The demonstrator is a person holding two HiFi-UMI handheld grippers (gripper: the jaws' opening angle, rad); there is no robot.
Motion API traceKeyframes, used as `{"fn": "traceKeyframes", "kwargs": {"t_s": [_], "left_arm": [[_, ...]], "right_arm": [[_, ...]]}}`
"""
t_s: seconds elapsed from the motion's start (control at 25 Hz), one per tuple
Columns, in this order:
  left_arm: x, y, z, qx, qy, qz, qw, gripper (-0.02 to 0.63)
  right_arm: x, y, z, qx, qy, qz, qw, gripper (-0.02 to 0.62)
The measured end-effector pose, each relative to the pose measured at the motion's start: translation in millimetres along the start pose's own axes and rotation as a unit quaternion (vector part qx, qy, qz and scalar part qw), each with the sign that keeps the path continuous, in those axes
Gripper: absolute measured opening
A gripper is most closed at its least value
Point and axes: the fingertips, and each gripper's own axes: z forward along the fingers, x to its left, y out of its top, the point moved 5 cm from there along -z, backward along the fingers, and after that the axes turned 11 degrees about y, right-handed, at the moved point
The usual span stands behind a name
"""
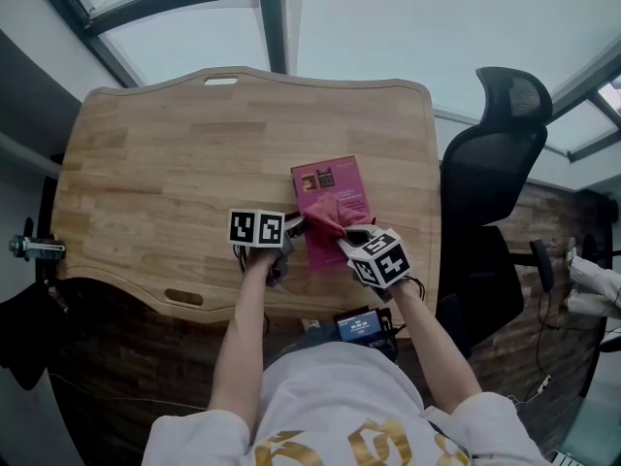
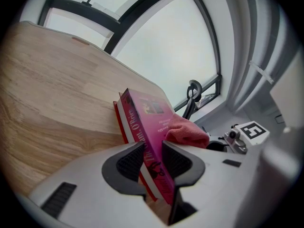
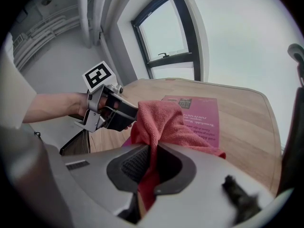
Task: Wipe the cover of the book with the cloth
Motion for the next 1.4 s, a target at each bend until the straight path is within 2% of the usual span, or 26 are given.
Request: {"fn": "traceKeyframes", "kwargs": {"t_s": [0.68,1.4], "left_arm": [[0.2,0.8,0.1,0.008,-0.005,0.006,0.9999,0.129],[0.5,0.9,1.5,0.016,-0.011,0.008,0.9998,0.129]], "right_arm": [[-1.5,2.0,1.8,0.021,0.012,0.004,1.000,0.040],[-14.6,21.5,12.7,0.017,0.007,0.006,1.000,0.040]]}}
